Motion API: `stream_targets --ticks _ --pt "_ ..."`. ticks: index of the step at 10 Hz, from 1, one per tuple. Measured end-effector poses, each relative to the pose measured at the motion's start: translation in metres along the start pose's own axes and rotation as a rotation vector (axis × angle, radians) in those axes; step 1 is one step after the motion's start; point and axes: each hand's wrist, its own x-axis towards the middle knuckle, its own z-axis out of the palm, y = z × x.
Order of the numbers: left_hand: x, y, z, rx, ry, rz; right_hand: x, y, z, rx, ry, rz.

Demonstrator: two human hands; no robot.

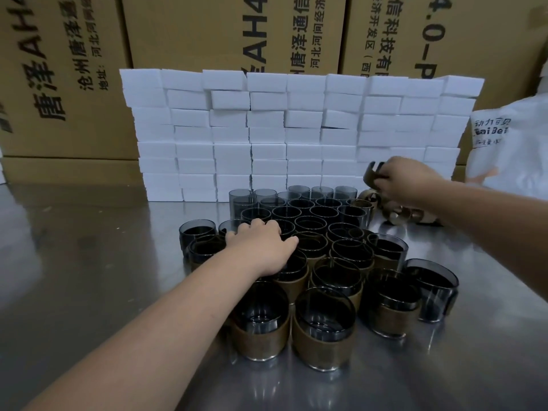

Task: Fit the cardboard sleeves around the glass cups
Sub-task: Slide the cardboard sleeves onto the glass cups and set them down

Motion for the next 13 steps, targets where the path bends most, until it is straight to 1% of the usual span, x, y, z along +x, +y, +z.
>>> stream_targets --ticks 1,2,3,4,5,6,7,9,10,11,12,13 --pt "0.000 0.000 0.000 -0.005 0.003 0.002 0.001 -0.042 -0.002 0.141 0.063 -0.038" --pt "0.001 0.000 0.001 -0.009 0.007 0.005 -0.003 -0.069 0.009 0.251 0.023 -0.081" --pt "0.002 0.000 0.002 -0.007 0.013 0.006 -0.007 -0.104 0.013 0.152 -0.080 -0.180" --pt "0.002 0.000 0.002 -0.009 0.019 0.006 -0.001 -0.140 0.007 -0.003 -0.338 -0.087" --pt "0.002 0.000 0.001 -0.006 0.018 0.005 0.000 -0.151 0.017 -0.066 -0.360 -0.144" --pt "0.002 0.000 0.002 0.004 0.026 0.007 -0.002 -0.158 0.030 -0.093 -0.455 -0.180" --pt "0.002 -0.001 0.002 -0.003 0.028 0.012 -0.002 -0.163 0.033 -0.048 -0.507 -0.158" --pt "0.004 -0.001 0.003 -0.011 0.030 0.011 0.005 -0.161 0.039 0.138 -0.513 -0.080" --pt "0.004 -0.001 0.003 -0.020 0.027 0.009 0.000 -0.159 0.042 0.233 -0.459 -0.049" --pt "0.004 -0.001 0.003 -0.012 0.025 0.010 -0.001 -0.157 0.038 0.227 -0.301 -0.136" --pt "0.004 -0.001 0.002 -0.009 0.022 0.010 0.000 -0.153 0.028 0.332 -0.251 -0.064" --pt "0.004 -0.002 0.002 -0.022 0.017 0.001 -0.002 -0.140 0.011 0.735 0.006 0.080"
